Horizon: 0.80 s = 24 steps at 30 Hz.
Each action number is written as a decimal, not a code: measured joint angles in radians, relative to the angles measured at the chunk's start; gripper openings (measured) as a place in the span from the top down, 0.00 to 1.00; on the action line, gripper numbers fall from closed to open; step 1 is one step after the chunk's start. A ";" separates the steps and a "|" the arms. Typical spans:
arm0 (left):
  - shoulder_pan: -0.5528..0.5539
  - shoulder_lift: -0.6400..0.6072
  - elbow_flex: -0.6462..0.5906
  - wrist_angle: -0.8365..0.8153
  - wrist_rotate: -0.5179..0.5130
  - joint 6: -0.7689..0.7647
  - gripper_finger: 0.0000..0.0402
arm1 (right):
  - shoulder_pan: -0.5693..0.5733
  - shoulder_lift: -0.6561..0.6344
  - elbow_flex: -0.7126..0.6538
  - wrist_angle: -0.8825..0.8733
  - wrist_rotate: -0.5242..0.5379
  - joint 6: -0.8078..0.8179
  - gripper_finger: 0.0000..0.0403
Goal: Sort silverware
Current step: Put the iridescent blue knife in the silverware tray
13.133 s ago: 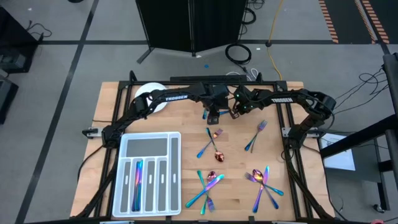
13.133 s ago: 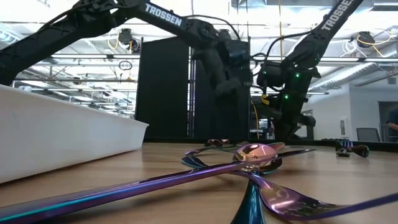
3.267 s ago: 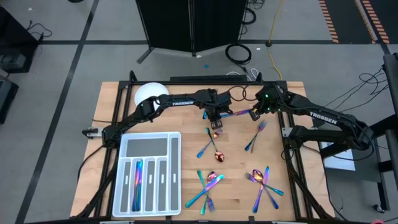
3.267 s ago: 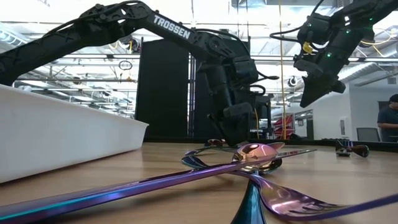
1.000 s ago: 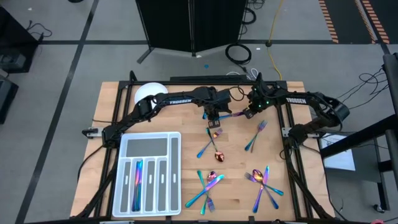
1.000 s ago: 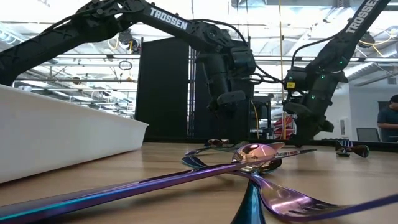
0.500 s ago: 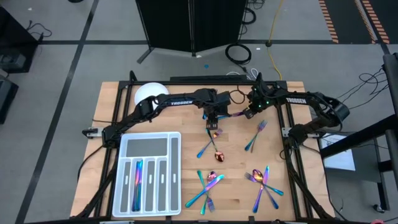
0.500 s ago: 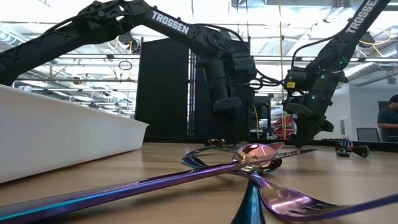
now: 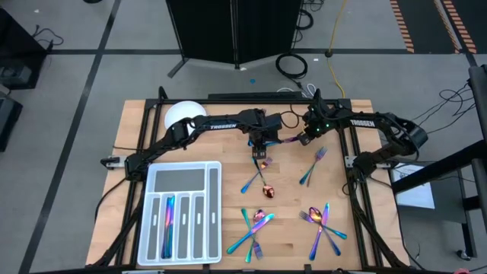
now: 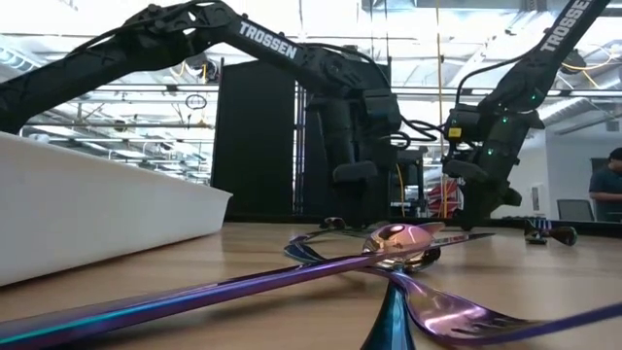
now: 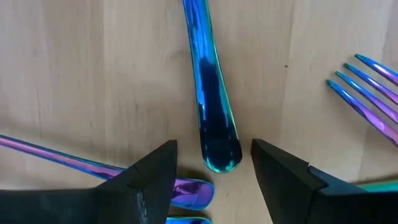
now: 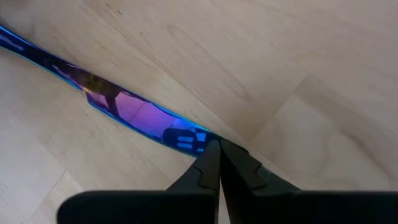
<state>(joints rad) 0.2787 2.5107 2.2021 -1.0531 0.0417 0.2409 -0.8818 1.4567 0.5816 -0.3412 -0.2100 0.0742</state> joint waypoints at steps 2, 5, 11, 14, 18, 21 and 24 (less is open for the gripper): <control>0.000 0.000 0.000 -0.002 0.000 0.000 0.48 | 0.000 0.000 0.000 0.000 0.000 0.000 1.00; 0.000 0.000 0.000 -0.007 -0.002 -0.018 0.48 | 0.000 0.000 0.000 0.000 0.000 0.001 1.00; 0.000 0.000 0.000 -0.009 -0.010 -0.049 0.52 | 0.000 0.000 0.000 0.000 0.000 0.003 1.00; 0.000 0.001 0.000 -0.008 -0.011 -0.060 0.58 | 0.000 0.000 0.000 0.000 0.000 0.003 1.00; 0.000 0.001 0.000 -0.001 -0.014 -0.077 0.66 | 0.000 0.000 0.000 0.000 0.000 0.003 1.00; 0.000 0.002 0.000 0.003 -0.017 -0.079 0.72 | 0.000 0.000 0.000 0.000 0.000 0.003 1.00; 0.000 0.002 0.000 0.010 -0.017 -0.080 0.77 | 0.000 0.000 0.000 -0.001 0.000 0.003 1.00</control>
<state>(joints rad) 0.2790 2.5122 2.2021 -1.0434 0.0243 0.1612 -0.8818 1.4567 0.5816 -0.3417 -0.2096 0.0772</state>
